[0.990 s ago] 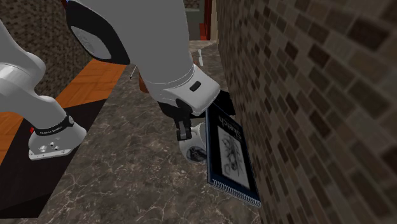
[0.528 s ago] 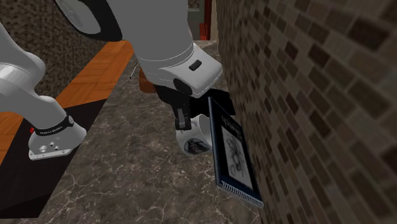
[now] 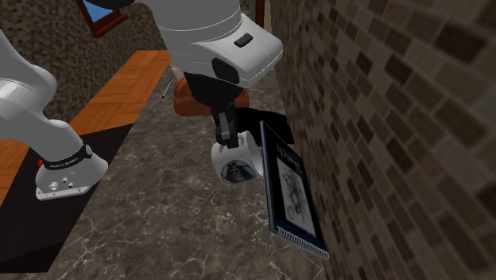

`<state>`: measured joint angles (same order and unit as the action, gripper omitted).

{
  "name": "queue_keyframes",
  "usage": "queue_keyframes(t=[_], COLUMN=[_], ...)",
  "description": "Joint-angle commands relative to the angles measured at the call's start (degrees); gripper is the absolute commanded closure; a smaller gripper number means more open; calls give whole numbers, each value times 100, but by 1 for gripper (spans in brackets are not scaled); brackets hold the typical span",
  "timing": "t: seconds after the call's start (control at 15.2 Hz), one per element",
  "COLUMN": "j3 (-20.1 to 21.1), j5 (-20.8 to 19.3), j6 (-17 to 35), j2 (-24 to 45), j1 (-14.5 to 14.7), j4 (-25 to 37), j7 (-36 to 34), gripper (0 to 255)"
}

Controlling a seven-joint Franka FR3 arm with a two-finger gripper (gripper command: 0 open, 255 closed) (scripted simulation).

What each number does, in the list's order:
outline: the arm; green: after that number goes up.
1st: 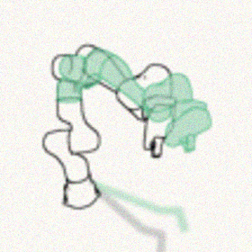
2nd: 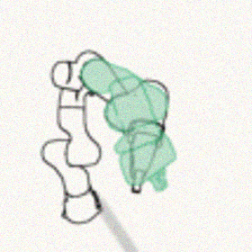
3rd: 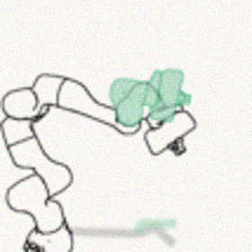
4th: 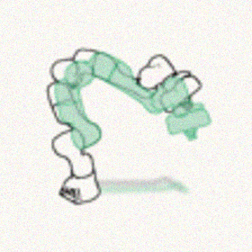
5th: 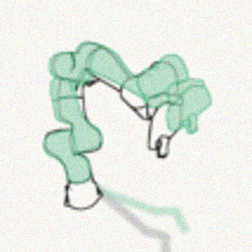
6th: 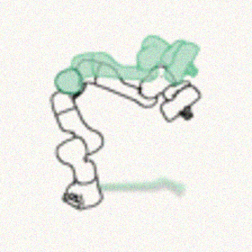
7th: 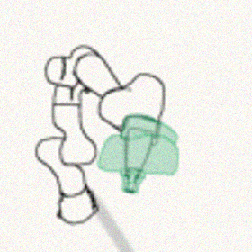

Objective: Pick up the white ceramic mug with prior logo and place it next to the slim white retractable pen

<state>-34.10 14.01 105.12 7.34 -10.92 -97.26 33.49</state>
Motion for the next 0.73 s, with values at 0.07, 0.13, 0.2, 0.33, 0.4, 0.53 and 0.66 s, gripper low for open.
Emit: queue_keyframes(t=[0.07, 0.13, 0.2, 0.33, 0.4, 0.53, 0.66], j3=[-9, -12, -14, -20, -23, -30, -37], j5=[-17, -19, -20, -18, -16, -7, 8], j6=[-220, -296, -373, -529, -608, -769, -932], j2=[-11, -8, -4, 9, 18, 42, 72], j1=[-11, -15, -21, -33, -40, -56, -75], j4=[218, 297, 378, 546, 633, 813, 1002], j7=[-37, -49, -60, -80, -89, -105, -120], gripper=[255, 255, 255, 255, 255, 255, 255])
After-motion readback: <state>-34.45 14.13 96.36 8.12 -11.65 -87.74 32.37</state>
